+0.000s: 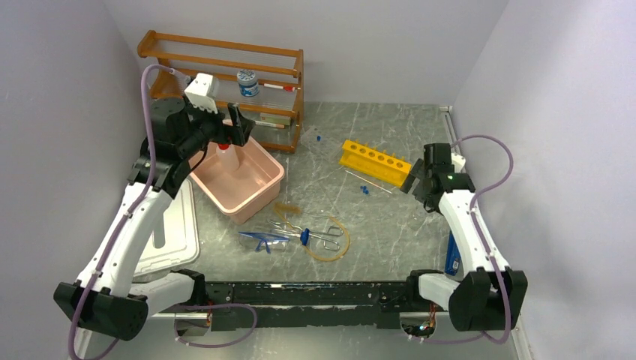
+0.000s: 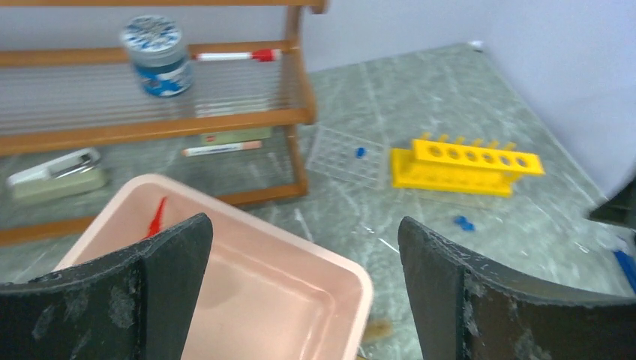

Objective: Organize the chemistry lab equipment

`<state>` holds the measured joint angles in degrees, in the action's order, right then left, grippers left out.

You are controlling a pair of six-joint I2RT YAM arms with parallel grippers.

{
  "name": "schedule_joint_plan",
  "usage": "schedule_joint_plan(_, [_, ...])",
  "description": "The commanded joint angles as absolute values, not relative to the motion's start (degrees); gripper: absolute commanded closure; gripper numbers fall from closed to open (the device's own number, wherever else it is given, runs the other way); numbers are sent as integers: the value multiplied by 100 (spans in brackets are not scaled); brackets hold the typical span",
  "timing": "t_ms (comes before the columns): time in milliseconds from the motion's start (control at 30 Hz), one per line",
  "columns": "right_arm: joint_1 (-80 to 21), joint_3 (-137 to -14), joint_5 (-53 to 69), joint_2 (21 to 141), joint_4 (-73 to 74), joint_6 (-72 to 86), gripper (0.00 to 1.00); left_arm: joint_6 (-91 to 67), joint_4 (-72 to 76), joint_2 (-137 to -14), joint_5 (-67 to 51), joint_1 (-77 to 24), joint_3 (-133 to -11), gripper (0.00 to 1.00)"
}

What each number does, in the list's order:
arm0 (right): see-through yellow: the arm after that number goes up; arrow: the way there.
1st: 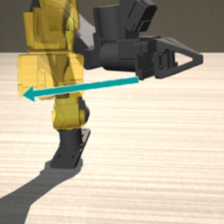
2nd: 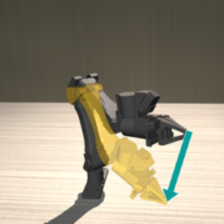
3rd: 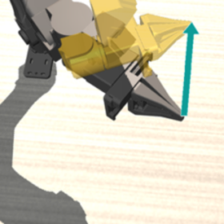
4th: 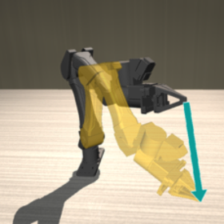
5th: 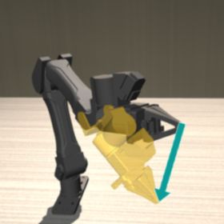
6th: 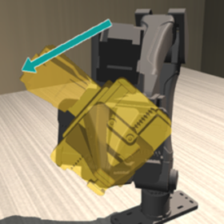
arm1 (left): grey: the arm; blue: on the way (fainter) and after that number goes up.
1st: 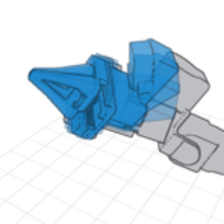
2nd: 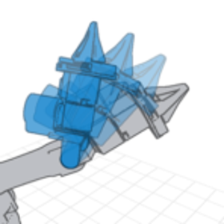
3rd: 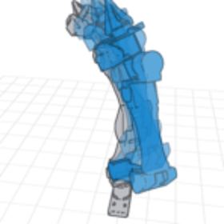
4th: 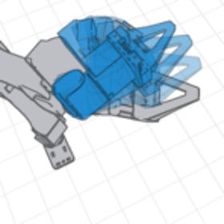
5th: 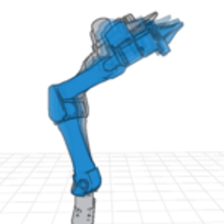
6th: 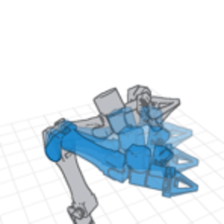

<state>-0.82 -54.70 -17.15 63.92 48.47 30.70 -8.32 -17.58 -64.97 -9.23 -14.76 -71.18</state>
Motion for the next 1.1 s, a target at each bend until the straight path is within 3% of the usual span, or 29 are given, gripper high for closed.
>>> schedule_joint_plan(0, [-32, -5217, -1527, 6713, 4680, 3063, 2, -681, -1598, -6318, -2592, -1556, -6991, 3])
schedule_joint_plan(200, [-27, -4862, -1657, 6908, 4430, 3196, 8, -498, -1345, -6215, -3536, -2000, -6800, 4])
schedule_joint_plan(467, [-31, -4457, -1605, 7405, 4009, 3594, 11, -414, -1557, -6299, -3688, -2256, -6886, 8])
schedule_joint_plan(633, [-31, -4369, -1602, 7611, 3647, 3574, 33, -433, -1721, -6319, -3674, -2386, -6932, 9])
schedule_joint_plan(833, [-57, -4304, -1445, 7603, 3484, 3485, 50, -507, -1834, -6360, -3571, -2647, -6893, 11])
schedule_joint_plan(1067, [-1064, -4245, -1484, 7442, 3492, 3783, 55, -858, -1563, -6419, -3089, -3174, -6617, 14])
